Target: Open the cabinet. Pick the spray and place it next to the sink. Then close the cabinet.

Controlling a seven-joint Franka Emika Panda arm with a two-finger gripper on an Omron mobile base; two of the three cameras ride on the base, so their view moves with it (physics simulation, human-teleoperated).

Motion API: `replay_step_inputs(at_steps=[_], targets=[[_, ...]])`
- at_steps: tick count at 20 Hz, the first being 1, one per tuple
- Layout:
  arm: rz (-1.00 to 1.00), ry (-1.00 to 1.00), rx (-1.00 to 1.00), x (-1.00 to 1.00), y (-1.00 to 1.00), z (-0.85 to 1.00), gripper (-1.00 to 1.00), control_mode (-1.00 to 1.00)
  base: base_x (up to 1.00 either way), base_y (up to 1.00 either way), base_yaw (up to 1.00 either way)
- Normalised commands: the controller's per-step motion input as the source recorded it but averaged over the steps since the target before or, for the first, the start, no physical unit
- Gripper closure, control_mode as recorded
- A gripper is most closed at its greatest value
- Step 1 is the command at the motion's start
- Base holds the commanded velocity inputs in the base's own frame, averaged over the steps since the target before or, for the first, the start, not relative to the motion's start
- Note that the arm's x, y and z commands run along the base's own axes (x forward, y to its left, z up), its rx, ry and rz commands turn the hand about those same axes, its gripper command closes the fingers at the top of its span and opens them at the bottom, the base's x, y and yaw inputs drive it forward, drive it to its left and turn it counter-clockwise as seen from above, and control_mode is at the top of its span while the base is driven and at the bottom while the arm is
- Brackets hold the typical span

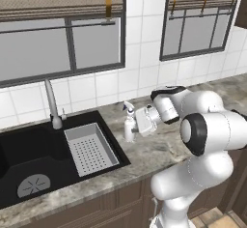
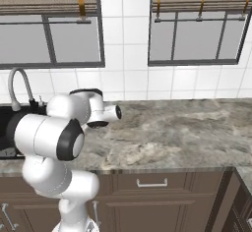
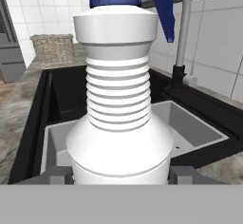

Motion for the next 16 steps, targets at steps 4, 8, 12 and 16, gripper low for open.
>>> replay_step_inputs(at_steps=[4, 8, 12, 16], targets=[[0.00, 0.00, 0.00, 0.08, 0.00, -0.13, 1.00, -1.00, 0.00, 0.00, 0.00], [0.00, 0.00, 0.00, 0.09, 0.00, -0.30, 1.00, -1.00, 0.00, 0.00, 0.00], [0.00, 0.00, 0.00, 0.02, 0.00, -0.38, 1.00, -1.00, 0.00, 0.00, 0.00], [0.00, 0.00, 0.00, 0.01, 0.00, -0.36, 1.00, -1.00, 0.00, 0.00, 0.00]])
